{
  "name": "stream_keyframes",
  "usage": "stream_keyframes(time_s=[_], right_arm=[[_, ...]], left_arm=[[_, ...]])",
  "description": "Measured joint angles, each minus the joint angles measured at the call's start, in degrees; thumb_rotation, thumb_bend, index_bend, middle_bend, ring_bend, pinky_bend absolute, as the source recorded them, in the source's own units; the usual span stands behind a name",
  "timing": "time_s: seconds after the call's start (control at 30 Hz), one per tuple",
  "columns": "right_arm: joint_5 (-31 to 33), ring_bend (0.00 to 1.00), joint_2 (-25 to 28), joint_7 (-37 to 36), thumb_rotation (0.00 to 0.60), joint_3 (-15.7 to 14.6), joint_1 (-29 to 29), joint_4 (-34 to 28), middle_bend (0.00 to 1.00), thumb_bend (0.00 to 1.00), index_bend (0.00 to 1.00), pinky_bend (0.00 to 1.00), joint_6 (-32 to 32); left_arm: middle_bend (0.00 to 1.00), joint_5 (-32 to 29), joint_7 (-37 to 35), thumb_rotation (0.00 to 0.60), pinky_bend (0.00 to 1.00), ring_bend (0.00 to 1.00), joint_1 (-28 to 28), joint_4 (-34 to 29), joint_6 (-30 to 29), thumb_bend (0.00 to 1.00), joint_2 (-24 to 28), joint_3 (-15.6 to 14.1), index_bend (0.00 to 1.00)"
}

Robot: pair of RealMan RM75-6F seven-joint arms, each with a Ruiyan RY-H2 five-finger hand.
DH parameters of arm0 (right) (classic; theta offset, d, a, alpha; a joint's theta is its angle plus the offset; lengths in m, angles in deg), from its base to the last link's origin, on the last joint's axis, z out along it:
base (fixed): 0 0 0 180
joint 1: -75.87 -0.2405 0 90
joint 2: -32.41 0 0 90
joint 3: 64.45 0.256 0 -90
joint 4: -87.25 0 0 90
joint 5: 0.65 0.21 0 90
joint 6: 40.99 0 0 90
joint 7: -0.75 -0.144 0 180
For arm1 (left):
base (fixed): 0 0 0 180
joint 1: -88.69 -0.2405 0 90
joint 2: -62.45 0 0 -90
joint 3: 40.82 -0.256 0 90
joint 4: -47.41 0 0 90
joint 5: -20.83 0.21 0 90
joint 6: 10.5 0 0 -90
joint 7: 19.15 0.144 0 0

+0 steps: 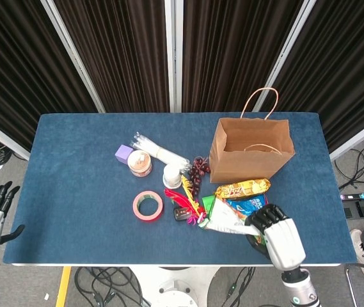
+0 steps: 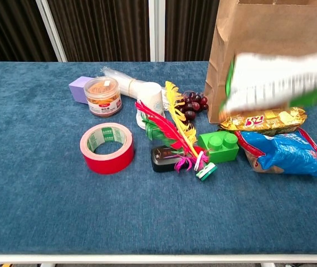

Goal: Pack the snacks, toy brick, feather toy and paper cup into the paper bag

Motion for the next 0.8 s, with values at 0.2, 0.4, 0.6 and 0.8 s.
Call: stream_keyframes(time_s=[0.2, 0.4, 0.6, 0.8], right_arm=[[0.8, 0.46, 1.9, 5.4, 0.600, 9.1, -4.5, -6.7, 0.68, 0.43, 0.68, 0.37, 2.3], [5.2, 0.46, 2.3, 11.4, 0.600, 20.0, -10.1, -8.4, 0.68, 0.43, 0.68, 0.37, 4.7], [13.2, 0.46, 2.1, 16.3, 0.600, 29.4, -16.1, -4.5, 0.68, 0.43, 0.68, 0.37, 6.2], [20.0, 0.46, 2.4, 17.1, 0.600, 32.5, -19.0, 2.4, 0.68, 0.43, 0.68, 0.37, 7.0]], left_arm=[[0.08, -0.2, 0.4, 0.600, 0.17, 0.02, 0.0, 0.0, 0.3, 0.26, -0.1, -0.1, 0.10], [0.08, -0.6, 0.1, 0.600, 0.17, 0.02, 0.2, 0.5, 0.8, 0.26, -0.3, 0.0, 0.10], [0.08, -0.6, -0.3, 0.600, 0.17, 0.02, 0.4, 1.0, 1.4, 0.26, -0.6, -0.1, 0.10], [0.08, -0.2, -1.0, 0.600, 0.17, 0.02, 1.0, 0.7, 2.0, 0.26, -0.6, -0.3, 0.10]])
